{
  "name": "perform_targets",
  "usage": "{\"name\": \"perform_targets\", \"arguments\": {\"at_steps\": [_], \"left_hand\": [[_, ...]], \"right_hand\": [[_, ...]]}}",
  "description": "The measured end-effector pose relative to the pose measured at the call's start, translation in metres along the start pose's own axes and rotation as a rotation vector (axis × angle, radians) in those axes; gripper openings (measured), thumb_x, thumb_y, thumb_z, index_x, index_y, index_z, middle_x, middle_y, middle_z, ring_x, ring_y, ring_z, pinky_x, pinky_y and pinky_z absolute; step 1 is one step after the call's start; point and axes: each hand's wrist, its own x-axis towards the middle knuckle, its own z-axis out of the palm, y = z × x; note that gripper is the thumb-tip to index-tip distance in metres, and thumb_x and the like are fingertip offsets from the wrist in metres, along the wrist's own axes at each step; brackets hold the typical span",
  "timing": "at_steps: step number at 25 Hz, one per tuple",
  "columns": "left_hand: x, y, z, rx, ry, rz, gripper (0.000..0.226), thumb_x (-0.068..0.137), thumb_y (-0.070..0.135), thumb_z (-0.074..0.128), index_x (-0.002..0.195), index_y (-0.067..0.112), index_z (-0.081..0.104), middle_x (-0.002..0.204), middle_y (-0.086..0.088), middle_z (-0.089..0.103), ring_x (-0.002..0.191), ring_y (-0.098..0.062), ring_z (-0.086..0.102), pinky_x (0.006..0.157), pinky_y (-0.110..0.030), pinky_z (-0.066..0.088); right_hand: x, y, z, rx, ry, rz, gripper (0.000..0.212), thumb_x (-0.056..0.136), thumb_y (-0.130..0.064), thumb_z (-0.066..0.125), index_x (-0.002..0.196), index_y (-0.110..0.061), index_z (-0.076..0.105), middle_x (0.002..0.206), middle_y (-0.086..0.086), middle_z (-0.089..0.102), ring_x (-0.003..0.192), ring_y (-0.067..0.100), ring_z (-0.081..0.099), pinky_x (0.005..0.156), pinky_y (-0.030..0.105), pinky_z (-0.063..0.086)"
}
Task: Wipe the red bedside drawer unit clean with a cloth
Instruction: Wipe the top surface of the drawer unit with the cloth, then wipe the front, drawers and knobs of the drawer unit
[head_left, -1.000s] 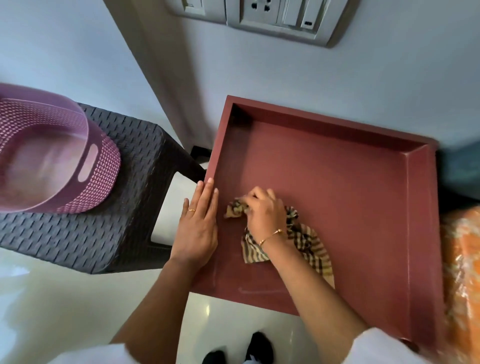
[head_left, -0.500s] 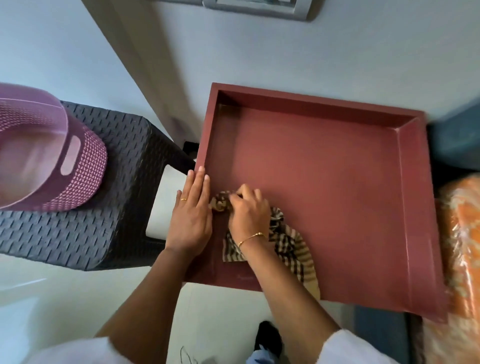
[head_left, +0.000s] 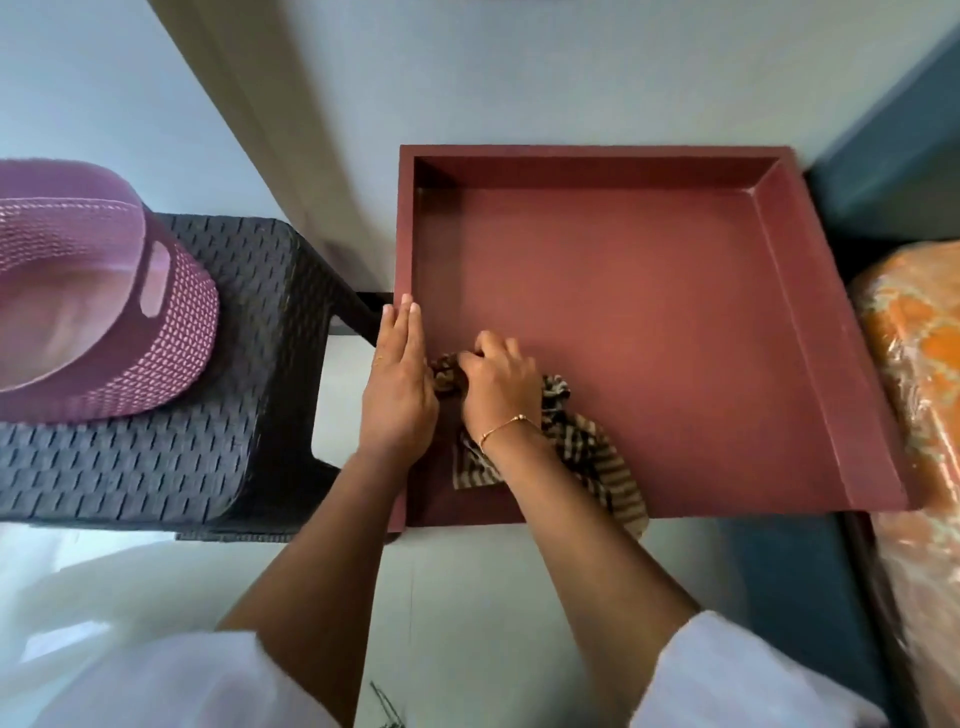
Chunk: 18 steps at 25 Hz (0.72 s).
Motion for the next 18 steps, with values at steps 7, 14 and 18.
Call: {"name": "perform_targets", "arguments": {"at_steps": [7, 14, 18], "left_hand": [[0.0, -0.004, 0.001, 0.062, 0.0, 0.02, 0.054, 0.097, -0.001, 0.031, 0.147, 0.002, 0.011, 0.157, -0.009, 0.007, 0.145, -0.021, -0.001, 0.11, -0.018, 0.0], [0.006, -0.002, -0.004, 0.22, -0.036, 0.065, 0.056, 0.101, 0.017, 0.032, 0.148, 0.002, 0.005, 0.158, -0.01, 0.0, 0.145, -0.022, -0.004, 0.113, -0.025, -0.001], [0.006, -0.004, -0.006, 0.356, -0.021, 0.09, 0.052, 0.1, 0.021, 0.035, 0.146, 0.001, 0.019, 0.156, -0.014, 0.013, 0.142, -0.026, 0.013, 0.111, -0.032, 0.013]], "right_hand": [[-0.101, 0.025, -0.007, 0.017, -0.176, -0.349, 0.015, 0.065, -0.012, 0.073, 0.078, -0.018, 0.069, 0.082, 0.002, 0.054, 0.077, 0.028, 0.054, 0.055, 0.035, 0.043], [-0.022, -0.001, 0.006, -0.13, -0.026, -0.308, 0.022, 0.087, -0.009, 0.048, 0.107, -0.005, 0.057, 0.111, 0.01, 0.051, 0.104, 0.032, 0.046, 0.08, 0.039, 0.042], [-0.051, 0.004, 0.013, -0.239, 0.069, -0.52, 0.027, 0.087, -0.02, 0.052, 0.113, -0.018, 0.061, 0.121, 0.004, 0.053, 0.111, 0.029, 0.047, 0.084, 0.036, 0.04]]}}
